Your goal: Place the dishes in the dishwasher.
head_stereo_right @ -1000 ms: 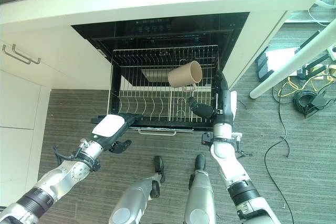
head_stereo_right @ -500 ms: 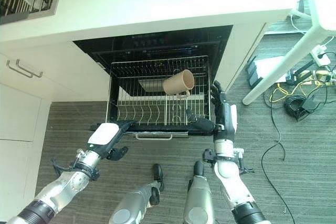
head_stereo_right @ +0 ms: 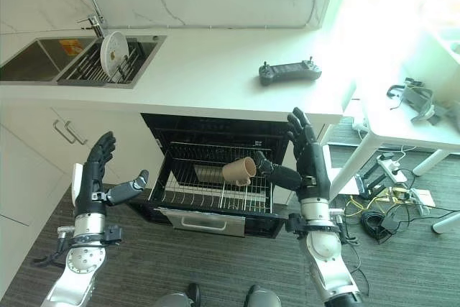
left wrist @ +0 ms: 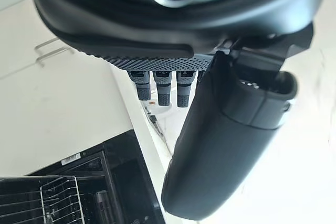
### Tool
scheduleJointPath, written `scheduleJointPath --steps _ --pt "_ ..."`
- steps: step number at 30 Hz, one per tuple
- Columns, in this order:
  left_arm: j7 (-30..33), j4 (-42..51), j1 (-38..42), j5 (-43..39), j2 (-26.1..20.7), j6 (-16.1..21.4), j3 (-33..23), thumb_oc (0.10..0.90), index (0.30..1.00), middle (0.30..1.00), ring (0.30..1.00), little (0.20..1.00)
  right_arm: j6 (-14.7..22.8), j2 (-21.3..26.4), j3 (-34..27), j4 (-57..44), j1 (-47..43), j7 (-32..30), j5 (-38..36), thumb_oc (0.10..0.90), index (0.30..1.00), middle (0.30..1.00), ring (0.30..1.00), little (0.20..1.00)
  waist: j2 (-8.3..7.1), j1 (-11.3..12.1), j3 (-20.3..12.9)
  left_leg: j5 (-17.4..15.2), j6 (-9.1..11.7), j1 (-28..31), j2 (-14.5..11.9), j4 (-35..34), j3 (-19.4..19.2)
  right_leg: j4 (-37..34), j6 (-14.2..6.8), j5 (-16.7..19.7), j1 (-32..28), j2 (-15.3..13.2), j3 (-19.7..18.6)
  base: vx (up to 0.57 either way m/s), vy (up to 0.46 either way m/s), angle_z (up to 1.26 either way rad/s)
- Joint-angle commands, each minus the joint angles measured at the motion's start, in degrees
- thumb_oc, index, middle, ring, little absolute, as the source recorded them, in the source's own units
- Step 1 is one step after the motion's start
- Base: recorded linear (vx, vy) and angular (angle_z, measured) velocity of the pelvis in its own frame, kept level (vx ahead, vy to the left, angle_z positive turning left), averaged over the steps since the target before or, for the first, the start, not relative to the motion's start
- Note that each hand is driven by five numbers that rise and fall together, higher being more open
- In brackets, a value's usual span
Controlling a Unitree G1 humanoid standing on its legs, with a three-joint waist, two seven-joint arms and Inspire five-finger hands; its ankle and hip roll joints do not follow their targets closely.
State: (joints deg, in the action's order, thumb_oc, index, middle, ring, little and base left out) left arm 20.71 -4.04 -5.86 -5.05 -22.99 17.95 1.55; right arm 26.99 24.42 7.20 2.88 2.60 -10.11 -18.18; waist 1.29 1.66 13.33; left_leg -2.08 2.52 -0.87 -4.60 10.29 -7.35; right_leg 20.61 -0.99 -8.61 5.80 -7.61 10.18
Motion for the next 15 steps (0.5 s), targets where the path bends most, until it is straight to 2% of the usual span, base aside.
scheduleJointPath --steps 1,5,6,9,10,11,12,13,15 --pt "-2.1 3.8 1.4 -7.3 -1.2 1.9 -4.7 0.8 0.9 0.9 0.9 0.9 4.1 -0.5 -5.3 -7.7 -3.0 2.2 -1.5 0.8 0.9 0.9 0.9 0.9 -0.16 -1.0 -1.3 -10.8 -4.1 -1.6 1.4 6.9 1.0 -3.4 -3.3 -3.7 -7.1 -1.0 2.6 0.03 0.109 -0.02" --pt "0.4 0.9 -1.3 -7.1 -0.5 -0.2 -8.3 0.8 0.9 0.9 0.9 0.9 5.0 -1.1 -7.6 -7.6 -1.0 3.4 -3.1 0.8 0.9 0.9 0.9 0.9 0.01 -1.2 -1.6 -11.8 -5.3 -1.0 2.7 6.9 1.7 -3.4 -3.9 -3.4 -7.7 -1.0 1.8 0.03 0.167 -0.04" --pt "2.0 -3.6 -2.5 -5.6 -1.4 -4.0 -10.4 0.8 0.9 0.9 0.9 0.9 6.0 -1.7 -8.3 -6.7 -0.3 4.1 -3.6 0.8 0.9 0.9 0.9 0.9 0.35 -1.2 -1.9 -12.2 -6.1 -1.1 3.6 6.9 1.8 -3.4 -4.8 -2.1 -7.4 -1.5 1.4 0.01 0.225 0.02" --pt "0.4 -11.0 -3.2 -7.9 -1.2 -8.1 -11.7 0.8 0.9 0.9 0.9 0.9 6.7 -1.9 -8.7 -5.6 0.1 5.0 -4.3 0.8 0.9 0.9 0.9 0.9 0.7 -1.2 -2.2 -12.5 -6.9 -1.4 4.5 6.9 2.0 -3.4 -5.9 -0.3 -6.7 -2.0 1.0 -0.02 0.194 0.0" --pt "-2.4 -18.0 -3.5 -10.9 -0.4 -11.8 -11.7 0.8 0.9 0.9 0.9 0.9 6.8 -2.1 -8.9 -5.1 0.2 5.5 -4.7 0.8 0.9 0.9 0.9 0.9 0.92 -1.2 -2.3 -12.7 -7.5 -1.7 5.2 6.9 2.1 -3.4 -6.7 1.4 -6.2 -2.3 0.5 0.01 0.259 0.02" --pt "-7.6 -28.0 -3.7 -20.6 2.3 -13.1 -11.3 0.8 0.9 0.9 0.9 0.9 6.6 -2.1 -9.1 -4.7 -0.1 6.0 -5.5 0.8 0.9 0.9 0.9 0.9 1.14 -1.3 -2.3 -13.1 -8.2 -1.8 5.8 6.9 2.1 -3.4 -7.1 2.7 -5.6 -2.3 0.0 -0.01 0.282 0.05" --pt "-11.7 -34.9 -3.5 -30.7 6.1 -17.1 -12.0 0.8 0.9 0.9 0.9 0.9 6.6 -2.1 -8.6 -4.4 -0.7 5.8 -5.8 0.8 0.9 0.9 0.9 0.9 1.29 -1.4 -2.5 -13.2 -8.7 -2.1 6.2 6.9 2.4 -3.4 -7.3 3.9 -5.0 -2.2 -0.3 0.0 0.225 -0.06" --pt "-27.6 -61.6 2.9 -19.7 10.6 -32.7 0.1 0.8 0.9 0.9 0.9 0.9 -0.2 1.6 -4.8 -5.5 -9.9 15.0 -17.7 0.8 0.9 0.9 0.9 0.9 0.94 -3.8 0.5 -11.3 -6.1 -1.4 3.7 6.9 -0.5 -3.4 -2.4 0.3 -4.8 5.5 2.0 0.05 0.086 -0.09" --pt "-28.0 -61.6 3.1 -19.3 10.6 -33.1 0.6 0.8 0.9 0.9 0.9 0.9 -1.4 1.9 -5.1 -5.6 -10.0 14.9 -17.7 0.8 0.9 0.9 0.9 0.9 0.69 -4.0 0.3 -11.4 -6.1 -1.5 4.2 6.9 0.2 -3.4 -1.8 -0.9 -4.8 6.2 0.9 0.14 -0.071 -0.06"
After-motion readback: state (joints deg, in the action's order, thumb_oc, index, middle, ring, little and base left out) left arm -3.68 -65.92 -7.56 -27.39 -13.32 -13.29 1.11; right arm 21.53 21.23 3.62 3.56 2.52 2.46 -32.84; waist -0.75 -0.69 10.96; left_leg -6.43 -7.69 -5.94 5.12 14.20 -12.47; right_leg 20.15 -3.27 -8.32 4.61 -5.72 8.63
